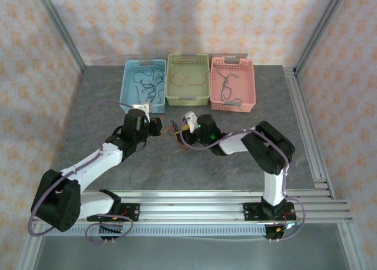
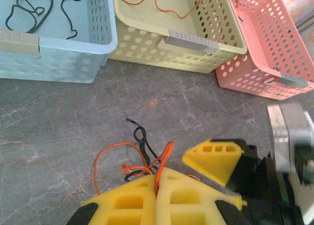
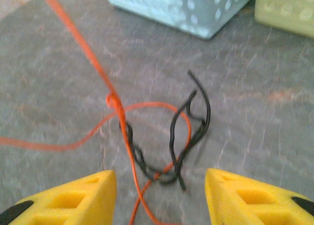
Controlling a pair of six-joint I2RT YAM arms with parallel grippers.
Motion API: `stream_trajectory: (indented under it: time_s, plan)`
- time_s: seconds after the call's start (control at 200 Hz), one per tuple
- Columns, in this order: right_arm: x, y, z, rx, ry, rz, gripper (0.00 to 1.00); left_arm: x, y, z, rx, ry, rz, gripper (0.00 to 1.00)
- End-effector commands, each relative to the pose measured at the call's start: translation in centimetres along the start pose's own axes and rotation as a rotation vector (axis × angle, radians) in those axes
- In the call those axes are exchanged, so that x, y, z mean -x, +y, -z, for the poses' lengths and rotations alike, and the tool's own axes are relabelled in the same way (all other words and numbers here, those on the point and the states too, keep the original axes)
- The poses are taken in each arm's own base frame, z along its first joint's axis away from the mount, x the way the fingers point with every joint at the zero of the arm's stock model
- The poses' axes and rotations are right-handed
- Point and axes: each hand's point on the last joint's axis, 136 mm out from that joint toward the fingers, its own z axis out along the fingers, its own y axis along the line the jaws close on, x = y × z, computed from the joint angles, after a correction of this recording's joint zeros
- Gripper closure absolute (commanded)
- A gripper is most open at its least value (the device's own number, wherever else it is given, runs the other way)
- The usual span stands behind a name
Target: Untangle the cables
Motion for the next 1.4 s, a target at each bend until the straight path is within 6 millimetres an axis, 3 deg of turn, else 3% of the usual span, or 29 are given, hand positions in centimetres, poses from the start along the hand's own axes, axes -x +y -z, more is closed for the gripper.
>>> stream_trajectory:
  time_s: [0.0,0.12,0.315,0.545,0.696,0.991,1.251,1.396]
  plan:
    - [1.8,-2.2,-0.7,-0.073,-0.021,-0.143,0.51,0.9,0.2,0.4,0.004,-0.047,0.007,1.0]
    - [3.1,-3.9,-1.5,-0.122,-0.029,-0.273,0.54,0.9,0.1,0.4,0.002,-0.049,0.008,1.0]
    - [3.4,-3.1,-3.9,-0.129,0.026,-0.341,0.55,0.9,0.2,0.3,0.005,-0.041,0.008,1.0]
    - [1.3,-3.3,-5.5,-0.212,0.128,-0.331,0.55,0.9,0.1,0.3,0.004,-0.045,0.008,1.0]
    - [-0.2,-3.9,-5.5,-0.265,0.196,-0.312,0.54,0.9,0.2,0.3,0.005,-0.043,0.009,1.0]
    - [-1.9,-3.1,-5.3,-0.341,0.331,-0.169,0.55,0.9,0.1,0.2,0.004,-0.037,0.007,1.0]
    - [-2.3,-4.4,-5.1,-0.412,0.369,-0.111,0.77,0.9,0.1,0.1,0.006,-0.037,0.009,1.0]
    - [-0.2,-4.5,-4.0,-0.437,0.287,-0.087,0.92,0.9,0.2,0.2,0.008,-0.041,0.009,1.0]
